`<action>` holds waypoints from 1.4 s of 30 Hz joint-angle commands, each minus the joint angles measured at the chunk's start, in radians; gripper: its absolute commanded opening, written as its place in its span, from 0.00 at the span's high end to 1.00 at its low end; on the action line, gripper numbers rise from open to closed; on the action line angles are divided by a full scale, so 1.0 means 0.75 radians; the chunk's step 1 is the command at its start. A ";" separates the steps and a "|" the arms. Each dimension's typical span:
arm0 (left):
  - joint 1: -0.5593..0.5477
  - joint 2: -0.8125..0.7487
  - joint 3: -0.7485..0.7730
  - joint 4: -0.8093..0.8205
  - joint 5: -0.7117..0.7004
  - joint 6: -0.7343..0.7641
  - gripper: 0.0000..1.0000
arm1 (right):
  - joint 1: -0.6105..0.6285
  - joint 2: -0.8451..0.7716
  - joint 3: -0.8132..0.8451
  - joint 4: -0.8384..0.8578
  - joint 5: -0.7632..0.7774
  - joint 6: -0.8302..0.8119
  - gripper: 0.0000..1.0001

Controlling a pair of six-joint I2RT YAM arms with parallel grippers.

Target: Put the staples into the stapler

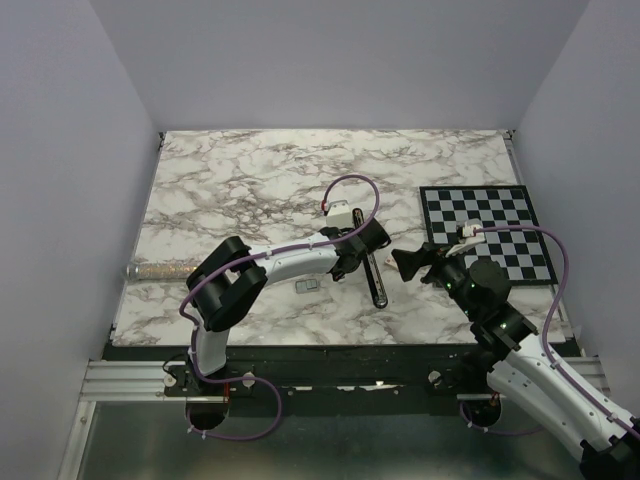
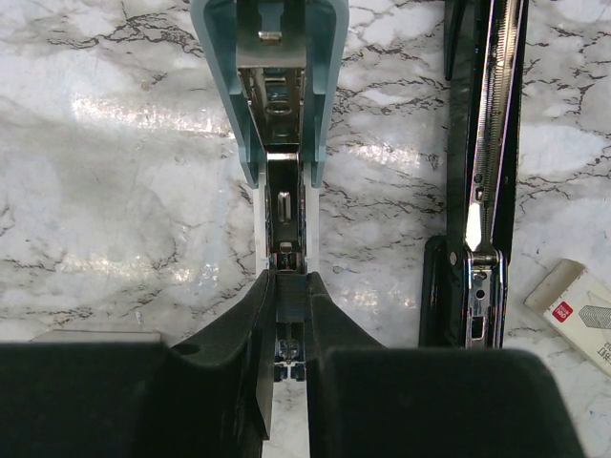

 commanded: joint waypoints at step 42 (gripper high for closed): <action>-0.010 -0.035 -0.025 -0.032 -0.052 -0.023 0.89 | 0.020 -0.014 -0.015 -0.006 0.043 -0.011 0.00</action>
